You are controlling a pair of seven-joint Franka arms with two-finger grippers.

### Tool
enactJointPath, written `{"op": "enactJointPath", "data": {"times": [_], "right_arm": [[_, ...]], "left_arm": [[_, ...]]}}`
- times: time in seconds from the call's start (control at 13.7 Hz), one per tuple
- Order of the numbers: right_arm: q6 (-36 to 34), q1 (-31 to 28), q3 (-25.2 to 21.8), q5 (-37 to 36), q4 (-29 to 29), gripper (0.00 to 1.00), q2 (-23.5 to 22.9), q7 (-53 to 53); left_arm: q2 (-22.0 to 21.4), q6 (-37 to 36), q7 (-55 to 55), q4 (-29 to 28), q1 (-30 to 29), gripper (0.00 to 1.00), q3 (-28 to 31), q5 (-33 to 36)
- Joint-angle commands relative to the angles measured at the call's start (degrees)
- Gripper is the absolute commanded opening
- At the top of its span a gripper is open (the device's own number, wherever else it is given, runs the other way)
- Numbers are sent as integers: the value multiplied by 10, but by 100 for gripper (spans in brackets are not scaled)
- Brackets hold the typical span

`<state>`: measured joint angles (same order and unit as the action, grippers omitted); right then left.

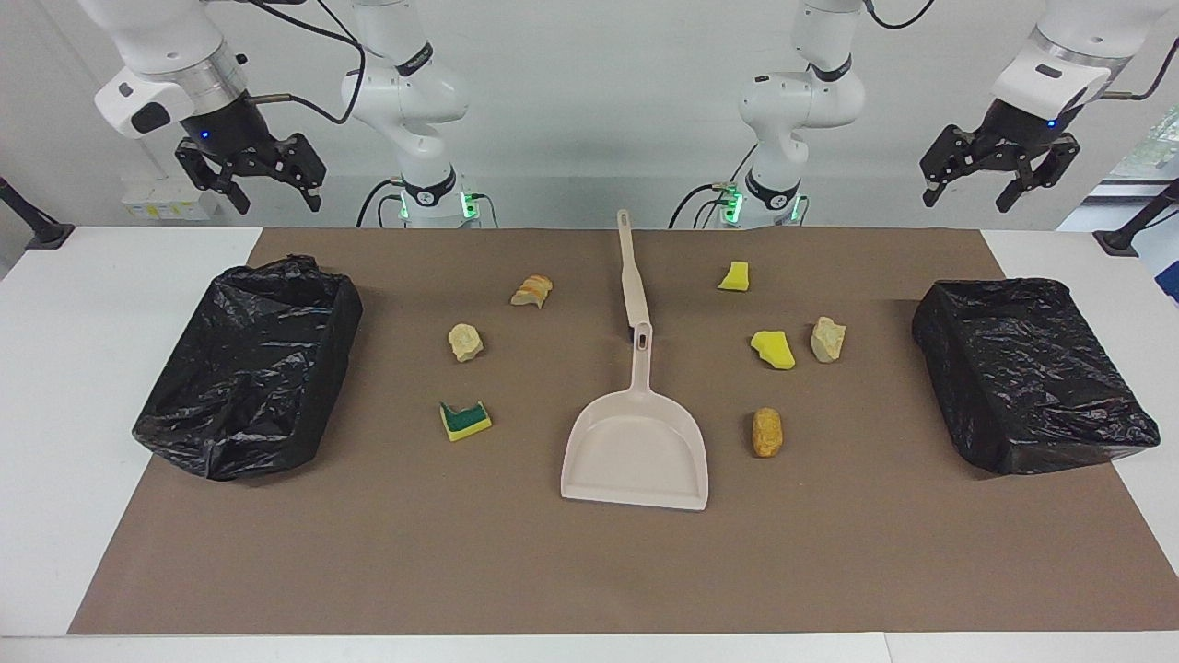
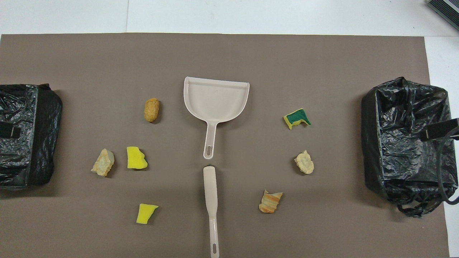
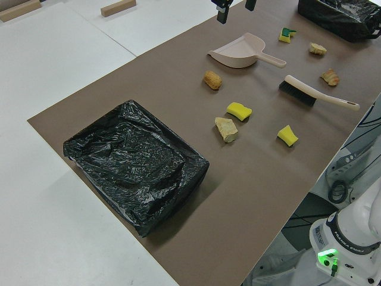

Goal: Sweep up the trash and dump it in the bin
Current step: 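Reach the right gripper toward the beige dustpan handle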

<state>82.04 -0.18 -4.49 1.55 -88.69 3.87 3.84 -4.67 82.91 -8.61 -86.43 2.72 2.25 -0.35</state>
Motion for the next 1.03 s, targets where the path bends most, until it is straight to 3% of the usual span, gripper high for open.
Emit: {"op": "enactJointPath", "data": {"times": [0.0, 0.44, 0.66, 0.95], "right_arm": [[-8, -2, 1, 7, 3, 100, 0, -9], [35, 34, 3, 10, -61, 100, 38, -16], [51, 66, 4, 10, -67, 100, 31, -49], [91, 137, 4, 10, -62, 100, -9, -173]], "left_arm": [[-4, -4, 2, 0, 10, 100, 2, -1], [-5, -7, 3, -1, 1, 100, 8, -1], [-5, -7, 3, 0, 3, 100, 7, -1], [-5, -7, 3, -1, 2, 100, 7, -1]]}}
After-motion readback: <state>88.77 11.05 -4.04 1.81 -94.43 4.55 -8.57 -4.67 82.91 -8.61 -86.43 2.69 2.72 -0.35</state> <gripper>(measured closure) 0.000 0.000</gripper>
